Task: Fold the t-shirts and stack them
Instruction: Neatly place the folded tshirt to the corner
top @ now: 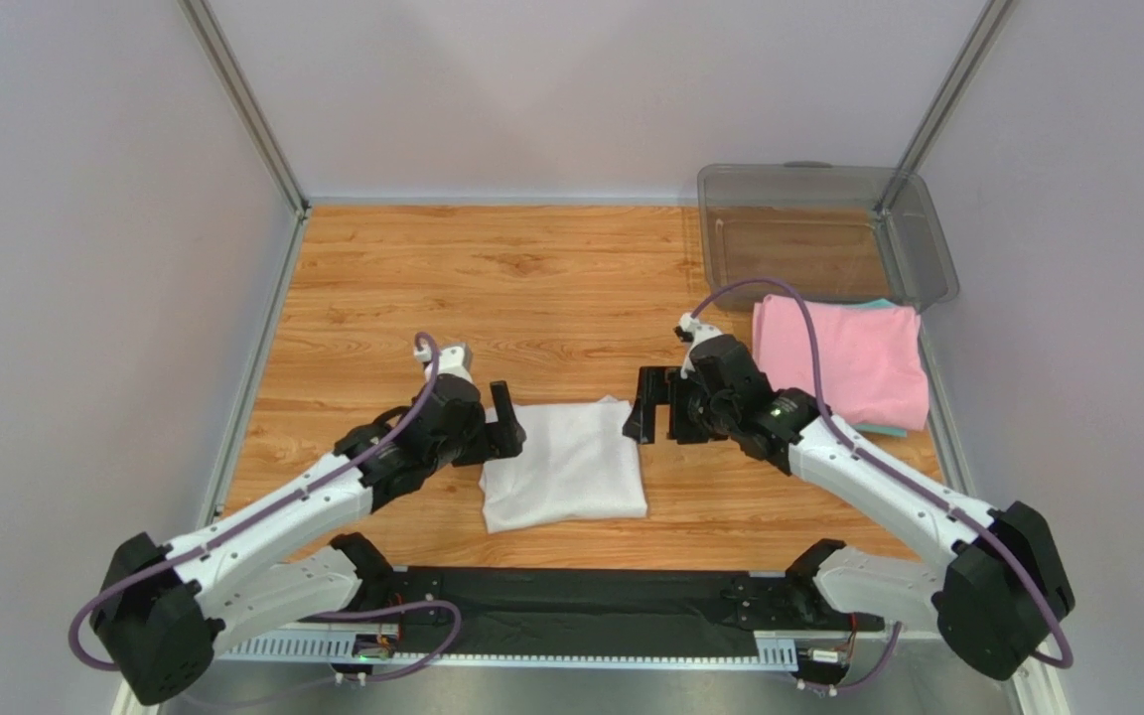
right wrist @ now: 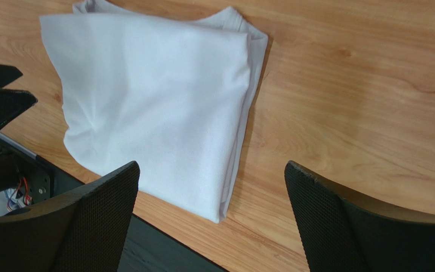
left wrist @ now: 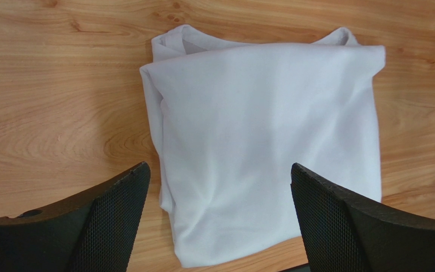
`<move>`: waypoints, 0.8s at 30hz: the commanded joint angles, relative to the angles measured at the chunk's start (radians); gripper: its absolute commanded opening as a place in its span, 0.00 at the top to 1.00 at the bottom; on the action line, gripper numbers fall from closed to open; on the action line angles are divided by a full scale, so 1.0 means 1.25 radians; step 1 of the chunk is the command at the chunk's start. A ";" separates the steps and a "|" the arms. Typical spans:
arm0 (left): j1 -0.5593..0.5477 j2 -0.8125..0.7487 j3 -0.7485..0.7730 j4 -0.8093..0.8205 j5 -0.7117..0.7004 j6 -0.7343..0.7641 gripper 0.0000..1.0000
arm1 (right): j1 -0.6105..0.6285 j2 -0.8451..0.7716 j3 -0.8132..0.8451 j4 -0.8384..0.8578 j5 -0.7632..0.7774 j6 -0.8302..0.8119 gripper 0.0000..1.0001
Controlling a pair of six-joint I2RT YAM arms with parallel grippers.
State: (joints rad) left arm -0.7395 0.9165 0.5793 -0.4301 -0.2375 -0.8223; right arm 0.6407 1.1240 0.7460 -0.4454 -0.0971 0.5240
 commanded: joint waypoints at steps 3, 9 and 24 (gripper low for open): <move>0.026 0.134 0.065 0.078 0.013 0.043 0.00 | 0.059 0.092 0.011 0.064 -0.008 0.046 0.00; 0.068 0.284 0.092 0.145 0.059 0.077 0.00 | 0.097 0.189 0.034 0.062 0.060 0.078 0.03; 0.120 0.436 0.079 0.169 0.104 0.061 0.00 | 0.110 0.340 0.071 0.069 0.096 0.090 0.32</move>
State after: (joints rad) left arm -0.5938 1.4246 0.6796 -0.2142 -0.1360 -0.7521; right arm 0.7662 1.5253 0.8017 -0.4004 0.0059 0.6247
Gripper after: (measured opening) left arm 0.993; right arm 0.699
